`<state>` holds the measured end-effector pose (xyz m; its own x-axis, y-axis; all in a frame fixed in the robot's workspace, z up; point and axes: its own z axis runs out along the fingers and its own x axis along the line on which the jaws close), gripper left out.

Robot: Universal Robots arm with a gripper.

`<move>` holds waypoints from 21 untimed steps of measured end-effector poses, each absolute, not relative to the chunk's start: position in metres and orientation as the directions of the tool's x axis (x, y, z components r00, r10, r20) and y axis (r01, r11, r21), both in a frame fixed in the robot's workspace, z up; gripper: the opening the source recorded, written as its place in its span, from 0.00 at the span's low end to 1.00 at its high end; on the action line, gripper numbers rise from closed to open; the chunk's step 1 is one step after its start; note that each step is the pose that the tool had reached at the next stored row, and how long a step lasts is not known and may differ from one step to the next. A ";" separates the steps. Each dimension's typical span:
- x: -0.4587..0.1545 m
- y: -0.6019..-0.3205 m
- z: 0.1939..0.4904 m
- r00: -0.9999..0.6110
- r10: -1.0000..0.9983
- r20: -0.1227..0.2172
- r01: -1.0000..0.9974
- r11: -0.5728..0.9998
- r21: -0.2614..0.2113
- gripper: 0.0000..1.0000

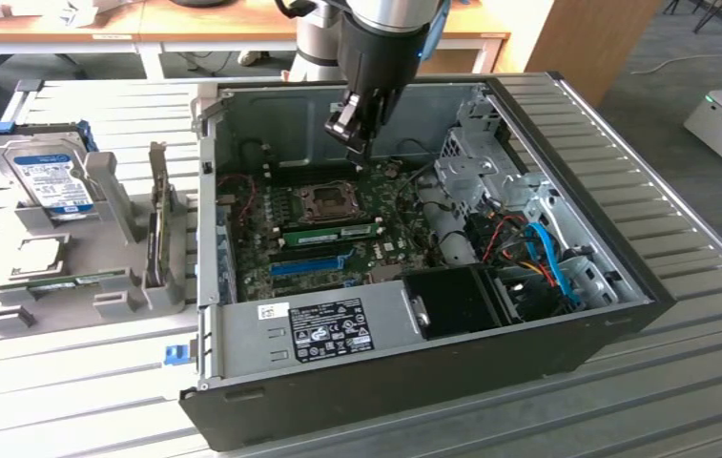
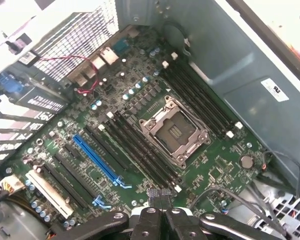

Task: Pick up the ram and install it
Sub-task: 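Press down the ram until it locks into place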

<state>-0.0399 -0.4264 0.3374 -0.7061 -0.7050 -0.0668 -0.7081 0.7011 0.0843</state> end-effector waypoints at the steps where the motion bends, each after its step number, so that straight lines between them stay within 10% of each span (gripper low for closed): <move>1: -0.040 -0.426 0.337 -0.713 -0.698 -0.067 -0.701 0.708 0.084 0.11; 21: -0.040 -0.426 0.334 -0.868 -0.492 -0.067 -0.497 0.864 0.084 0.11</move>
<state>-0.0399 -0.4264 0.3341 -0.8679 -0.4923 -0.0670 -0.4965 0.8639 0.0843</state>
